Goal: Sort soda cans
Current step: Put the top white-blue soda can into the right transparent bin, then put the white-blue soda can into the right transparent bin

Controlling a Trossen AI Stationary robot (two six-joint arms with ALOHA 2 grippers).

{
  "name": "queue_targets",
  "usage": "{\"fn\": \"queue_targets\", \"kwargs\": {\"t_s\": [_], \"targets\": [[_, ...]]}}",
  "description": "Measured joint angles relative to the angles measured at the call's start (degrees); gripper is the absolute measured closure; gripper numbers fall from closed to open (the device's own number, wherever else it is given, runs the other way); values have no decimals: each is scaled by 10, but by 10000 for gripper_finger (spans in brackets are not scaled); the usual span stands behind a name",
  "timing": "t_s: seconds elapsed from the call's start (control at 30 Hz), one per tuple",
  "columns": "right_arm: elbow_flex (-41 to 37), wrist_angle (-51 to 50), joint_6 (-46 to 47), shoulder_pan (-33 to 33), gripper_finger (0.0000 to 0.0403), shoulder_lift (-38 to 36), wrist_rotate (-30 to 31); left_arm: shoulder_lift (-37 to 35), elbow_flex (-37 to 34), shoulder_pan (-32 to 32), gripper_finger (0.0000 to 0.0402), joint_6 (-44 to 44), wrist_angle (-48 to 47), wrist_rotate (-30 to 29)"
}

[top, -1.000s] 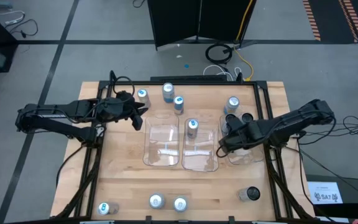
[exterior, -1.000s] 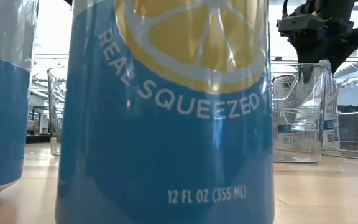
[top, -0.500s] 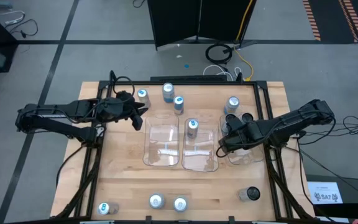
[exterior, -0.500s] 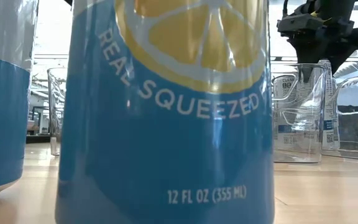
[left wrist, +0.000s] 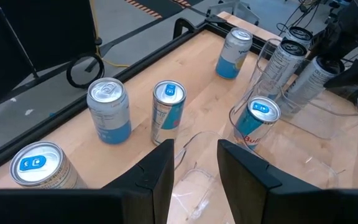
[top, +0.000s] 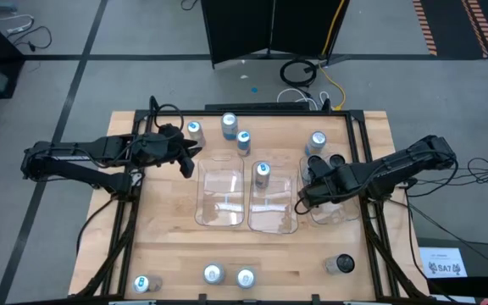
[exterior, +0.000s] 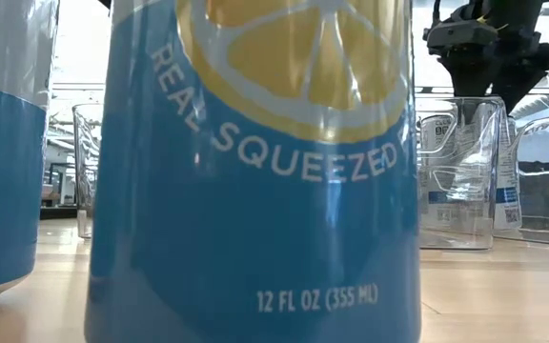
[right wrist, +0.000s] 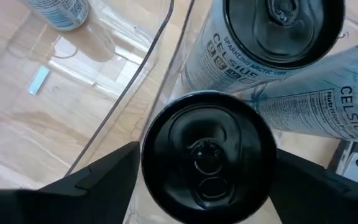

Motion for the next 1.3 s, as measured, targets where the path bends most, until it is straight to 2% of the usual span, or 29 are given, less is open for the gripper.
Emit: {"fn": "queue_targets", "kwargs": {"t_s": [0.3,0.63,0.97,1.13,1.3], "targets": [[0,1,-13,0,59,-3,-6,0,0,0,269,0,0,0],[39,-9,-15,0,59,-28,-2,0,0,0,269,-1,0,-1],[103,-62,-16,1,60,-60,-6,0,0,0,269,-1,0,-5],[119,-60,-4,6,60,-74,-59,0,0,0,269,-1,0,-5],[119,-87,89,30,60,-77,-147,0,0,0,269,-1,0,-4]]}}
